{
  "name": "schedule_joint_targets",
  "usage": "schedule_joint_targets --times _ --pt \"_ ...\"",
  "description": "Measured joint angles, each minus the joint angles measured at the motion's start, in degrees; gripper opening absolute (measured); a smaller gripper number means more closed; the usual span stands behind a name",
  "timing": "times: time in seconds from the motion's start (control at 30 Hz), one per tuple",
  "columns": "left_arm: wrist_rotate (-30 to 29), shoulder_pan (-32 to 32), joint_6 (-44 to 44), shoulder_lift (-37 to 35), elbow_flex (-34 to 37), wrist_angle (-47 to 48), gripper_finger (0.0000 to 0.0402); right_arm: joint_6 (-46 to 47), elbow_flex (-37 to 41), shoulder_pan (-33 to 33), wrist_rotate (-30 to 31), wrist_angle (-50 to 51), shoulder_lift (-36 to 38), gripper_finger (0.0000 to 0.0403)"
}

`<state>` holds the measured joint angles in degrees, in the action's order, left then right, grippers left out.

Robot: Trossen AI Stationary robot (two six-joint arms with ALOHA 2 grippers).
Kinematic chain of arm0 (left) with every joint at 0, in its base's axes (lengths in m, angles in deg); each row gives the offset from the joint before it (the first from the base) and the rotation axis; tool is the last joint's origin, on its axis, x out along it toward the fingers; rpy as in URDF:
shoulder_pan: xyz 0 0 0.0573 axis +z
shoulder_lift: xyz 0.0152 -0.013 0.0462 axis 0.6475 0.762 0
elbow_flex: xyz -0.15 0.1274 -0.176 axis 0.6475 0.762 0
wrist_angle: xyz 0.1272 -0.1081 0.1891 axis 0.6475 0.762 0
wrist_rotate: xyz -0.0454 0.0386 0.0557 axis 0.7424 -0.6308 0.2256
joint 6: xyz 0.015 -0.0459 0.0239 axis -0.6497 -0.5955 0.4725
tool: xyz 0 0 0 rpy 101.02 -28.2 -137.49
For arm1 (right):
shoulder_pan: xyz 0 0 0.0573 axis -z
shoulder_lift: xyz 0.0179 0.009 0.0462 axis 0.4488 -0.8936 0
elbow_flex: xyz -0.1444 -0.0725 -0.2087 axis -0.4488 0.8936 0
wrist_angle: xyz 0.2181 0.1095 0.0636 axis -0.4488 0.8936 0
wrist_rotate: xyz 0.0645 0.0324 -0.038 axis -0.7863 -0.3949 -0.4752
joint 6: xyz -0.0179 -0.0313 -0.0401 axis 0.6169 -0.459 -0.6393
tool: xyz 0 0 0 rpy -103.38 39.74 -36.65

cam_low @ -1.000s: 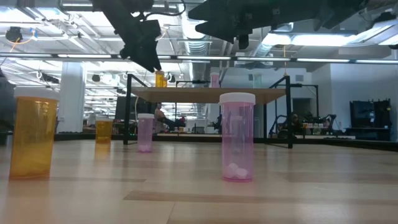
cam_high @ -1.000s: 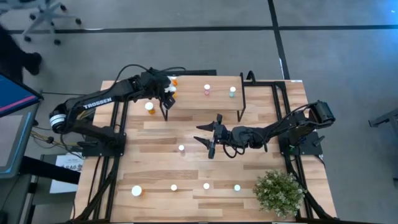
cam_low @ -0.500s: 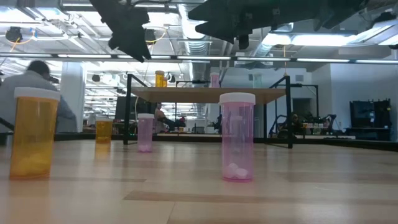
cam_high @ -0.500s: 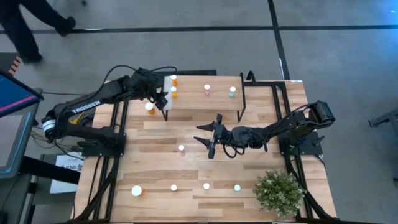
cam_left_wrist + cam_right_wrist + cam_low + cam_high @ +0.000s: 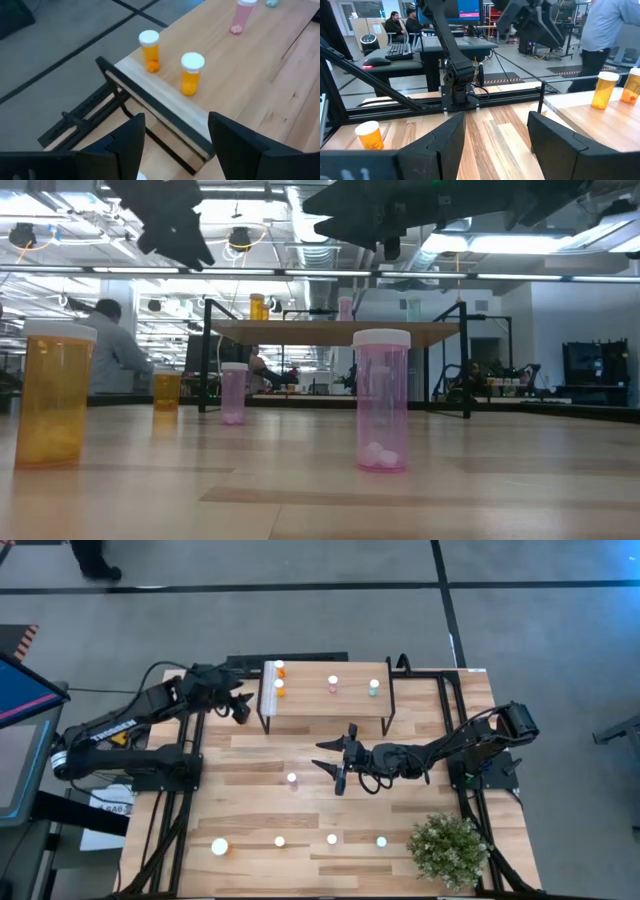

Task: Pick and place medicine bottles onto shelf by color
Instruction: Put the top large orange pill bottle on the shelf

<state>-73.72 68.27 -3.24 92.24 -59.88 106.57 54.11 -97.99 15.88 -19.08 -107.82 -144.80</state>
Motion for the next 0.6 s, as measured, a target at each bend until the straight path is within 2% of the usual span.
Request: schedule_joint_targets --times 0.17,0.33,0.6 --pt "-0.41 0.00 -0.90 -3.86 3.54 0.31 0.0206 -0.04 0.00 0.15 0.00 -0.17 0.00 0.0235" --pt "-6.01 0.02 -3.30 -6.53 7.09 0.96 0.0206 -0.04 0.00 0.42 -0.02 -0.11 0.00 0.0235" --pt "-11.90 0.03 -7.00 -7.87 14.01 1.76 0.0207 -0.04 0.00 0.24 -0.02 -0.09 0.00 0.0235"
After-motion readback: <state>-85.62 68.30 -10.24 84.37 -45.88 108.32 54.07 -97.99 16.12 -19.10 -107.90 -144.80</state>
